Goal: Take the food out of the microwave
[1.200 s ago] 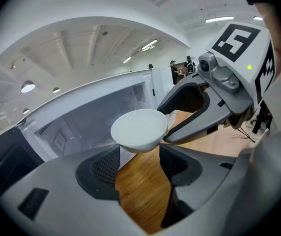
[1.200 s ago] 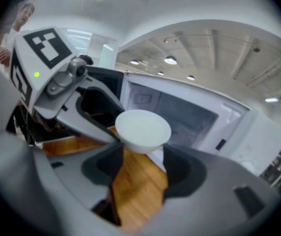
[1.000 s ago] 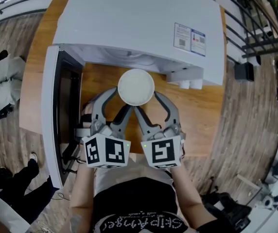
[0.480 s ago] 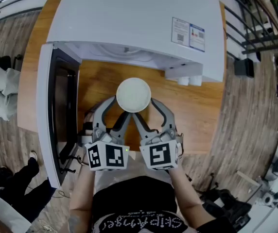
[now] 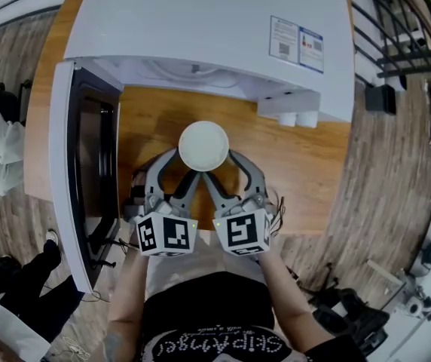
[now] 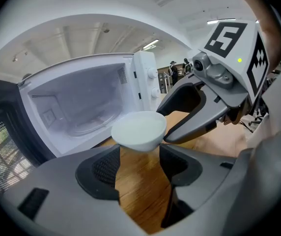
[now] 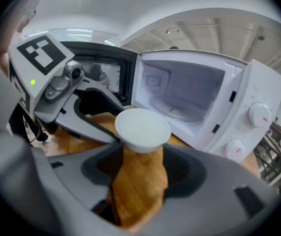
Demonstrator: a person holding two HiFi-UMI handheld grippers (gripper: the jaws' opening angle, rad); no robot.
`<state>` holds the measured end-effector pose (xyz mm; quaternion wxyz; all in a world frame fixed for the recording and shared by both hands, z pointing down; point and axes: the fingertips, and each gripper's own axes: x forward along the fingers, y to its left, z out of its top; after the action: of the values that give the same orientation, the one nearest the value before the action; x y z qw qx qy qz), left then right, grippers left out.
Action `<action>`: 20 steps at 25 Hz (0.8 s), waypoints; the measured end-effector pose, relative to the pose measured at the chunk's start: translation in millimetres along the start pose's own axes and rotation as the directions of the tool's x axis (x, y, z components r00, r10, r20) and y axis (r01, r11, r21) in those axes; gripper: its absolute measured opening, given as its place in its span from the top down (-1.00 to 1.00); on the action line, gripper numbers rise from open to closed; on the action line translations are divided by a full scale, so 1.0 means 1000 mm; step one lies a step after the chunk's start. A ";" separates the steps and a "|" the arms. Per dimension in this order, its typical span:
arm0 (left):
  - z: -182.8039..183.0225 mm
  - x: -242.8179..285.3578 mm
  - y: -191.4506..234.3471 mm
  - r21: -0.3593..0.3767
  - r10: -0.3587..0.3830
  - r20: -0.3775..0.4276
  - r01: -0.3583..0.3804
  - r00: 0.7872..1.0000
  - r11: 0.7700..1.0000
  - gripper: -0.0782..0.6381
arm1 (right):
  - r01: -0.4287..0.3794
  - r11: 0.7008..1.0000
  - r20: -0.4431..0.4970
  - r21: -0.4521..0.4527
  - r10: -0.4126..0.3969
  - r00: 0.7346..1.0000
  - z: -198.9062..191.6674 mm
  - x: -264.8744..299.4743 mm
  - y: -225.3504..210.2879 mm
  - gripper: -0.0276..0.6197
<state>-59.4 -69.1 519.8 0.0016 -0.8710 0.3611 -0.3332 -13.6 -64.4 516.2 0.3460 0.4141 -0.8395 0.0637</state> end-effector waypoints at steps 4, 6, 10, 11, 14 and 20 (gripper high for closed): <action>-0.011 0.006 -0.003 -0.007 -0.006 -0.025 0.006 1.000 1.000 0.01 | -0.014 1.000 -0.033 0.008 0.014 0.999 -0.012 0.009 0.004 0.09; -0.015 0.008 -0.004 -0.010 -0.009 -0.031 0.009 0.999 1.000 0.01 | -0.012 1.000 -0.046 0.011 0.013 0.999 -0.017 0.014 0.005 0.09; -0.021 0.012 -0.008 -0.006 -0.016 -0.045 0.016 0.999 1.000 0.01 | -0.010 1.000 -0.065 0.028 0.012 0.998 -0.027 0.022 0.006 0.09; -0.023 0.013 -0.009 -0.006 -0.018 -0.050 0.018 0.999 1.000 0.01 | -0.014 0.999 -0.075 0.030 0.016 0.997 -0.029 0.024 0.008 0.09; -0.028 0.016 -0.010 -0.013 -0.027 -0.065 0.026 0.997 1.000 0.01 | -0.013 0.999 -0.091 0.038 0.016 0.996 -0.034 0.026 0.009 0.09; -0.036 0.021 -0.011 -0.034 -0.041 -0.089 0.038 0.995 0.999 0.01 | -0.003 1.000 -0.090 0.012 0.004 0.996 -0.033 0.028 0.008 0.09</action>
<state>-62.8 -66.1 562.8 -0.0352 -0.8619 0.3489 -0.3662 -14.0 -64.6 560.6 0.3808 0.4114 -0.8234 0.0877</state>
